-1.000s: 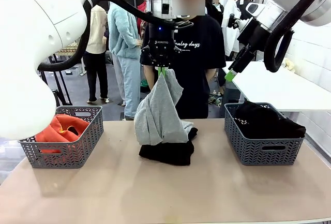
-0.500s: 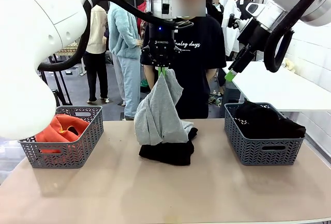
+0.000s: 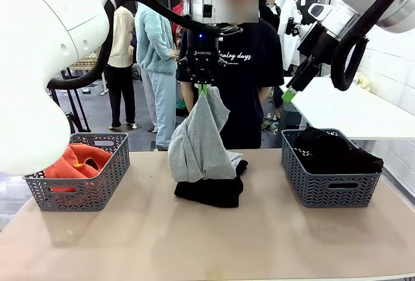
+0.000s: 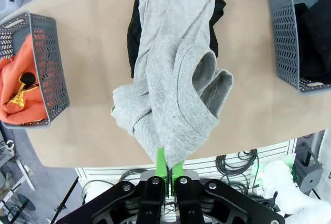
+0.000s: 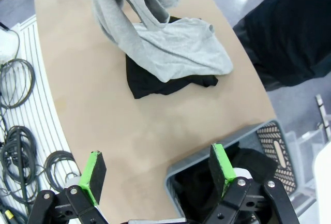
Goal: Sort the tops and bottoms.
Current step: Lift clothes from the center of the table with your left hand, then sort the clothes according to human instructions.
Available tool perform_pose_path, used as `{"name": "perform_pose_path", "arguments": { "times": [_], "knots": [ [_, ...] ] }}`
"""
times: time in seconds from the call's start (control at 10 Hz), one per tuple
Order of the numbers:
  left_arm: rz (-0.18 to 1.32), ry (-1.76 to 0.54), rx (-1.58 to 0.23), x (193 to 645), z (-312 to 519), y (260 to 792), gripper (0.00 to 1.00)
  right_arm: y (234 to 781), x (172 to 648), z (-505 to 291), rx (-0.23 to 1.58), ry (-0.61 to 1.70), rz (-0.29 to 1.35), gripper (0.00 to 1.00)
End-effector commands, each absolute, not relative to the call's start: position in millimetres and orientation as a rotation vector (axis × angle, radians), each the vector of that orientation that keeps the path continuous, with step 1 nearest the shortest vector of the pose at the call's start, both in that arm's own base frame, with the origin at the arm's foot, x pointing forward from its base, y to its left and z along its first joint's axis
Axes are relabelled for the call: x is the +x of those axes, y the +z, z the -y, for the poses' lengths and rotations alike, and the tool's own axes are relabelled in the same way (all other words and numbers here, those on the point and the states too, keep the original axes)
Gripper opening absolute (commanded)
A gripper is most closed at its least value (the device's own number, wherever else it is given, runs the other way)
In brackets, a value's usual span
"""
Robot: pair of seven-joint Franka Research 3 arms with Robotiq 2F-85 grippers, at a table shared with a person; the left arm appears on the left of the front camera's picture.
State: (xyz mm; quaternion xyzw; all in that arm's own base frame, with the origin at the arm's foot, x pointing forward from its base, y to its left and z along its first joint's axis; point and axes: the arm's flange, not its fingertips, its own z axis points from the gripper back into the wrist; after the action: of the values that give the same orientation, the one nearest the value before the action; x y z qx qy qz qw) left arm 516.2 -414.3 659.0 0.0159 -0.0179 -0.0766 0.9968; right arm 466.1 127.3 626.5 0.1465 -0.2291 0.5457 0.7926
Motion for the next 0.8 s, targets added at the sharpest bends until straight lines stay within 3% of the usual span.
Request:
{"name": "perform_pose_path", "arguments": {
  "times": [0.0,0.7],
  "knots": [
    [0.021,-0.155,0.018,512.7,409.7,663.6,0.00,626.1,466.1,-127.5,0.312,1.174,0.487,1.00],
    [0.021,-0.155,0.018,512.7,409.7,663.6,0.00,626.1,466.1,-127.5,0.312,1.174,0.487,1.00]
  ]
}}
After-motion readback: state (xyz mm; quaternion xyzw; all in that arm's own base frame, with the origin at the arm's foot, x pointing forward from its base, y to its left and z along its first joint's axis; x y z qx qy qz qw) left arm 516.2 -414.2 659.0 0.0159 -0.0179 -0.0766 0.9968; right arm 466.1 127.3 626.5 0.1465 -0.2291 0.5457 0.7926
